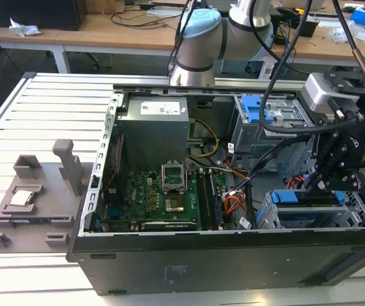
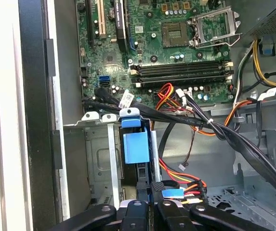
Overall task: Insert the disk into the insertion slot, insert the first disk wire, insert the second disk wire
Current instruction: 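Insert the second disk wire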
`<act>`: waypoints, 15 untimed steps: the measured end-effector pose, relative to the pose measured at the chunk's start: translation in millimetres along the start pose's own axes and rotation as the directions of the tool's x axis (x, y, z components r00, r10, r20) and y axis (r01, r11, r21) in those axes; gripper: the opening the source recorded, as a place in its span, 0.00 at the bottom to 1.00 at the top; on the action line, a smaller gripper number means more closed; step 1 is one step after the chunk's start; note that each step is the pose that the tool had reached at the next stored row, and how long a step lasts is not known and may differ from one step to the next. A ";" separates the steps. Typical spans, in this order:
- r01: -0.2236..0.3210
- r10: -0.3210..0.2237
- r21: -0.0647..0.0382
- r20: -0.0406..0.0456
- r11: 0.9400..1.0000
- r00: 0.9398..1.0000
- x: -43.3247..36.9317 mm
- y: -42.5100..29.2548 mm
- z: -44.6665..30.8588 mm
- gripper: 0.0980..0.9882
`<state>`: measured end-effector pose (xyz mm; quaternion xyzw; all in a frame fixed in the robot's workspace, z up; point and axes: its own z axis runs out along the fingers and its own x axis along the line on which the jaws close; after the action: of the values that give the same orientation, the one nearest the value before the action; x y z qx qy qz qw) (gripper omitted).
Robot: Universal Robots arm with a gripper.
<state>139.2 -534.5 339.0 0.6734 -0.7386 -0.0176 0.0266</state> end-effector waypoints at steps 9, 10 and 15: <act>0.000 0.000 0.000 0.001 1.000 1.000 0.1 0.5 -7.4 0.14; 0.000 0.000 0.000 0.000 1.000 1.000 0.2 0.8 -12.4 0.14; 0.001 -0.001 -0.001 0.007 1.000 1.000 0.4 8.7 -12.3 0.12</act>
<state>131.2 -534.0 351.9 0.6736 -0.7384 -0.0202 0.0242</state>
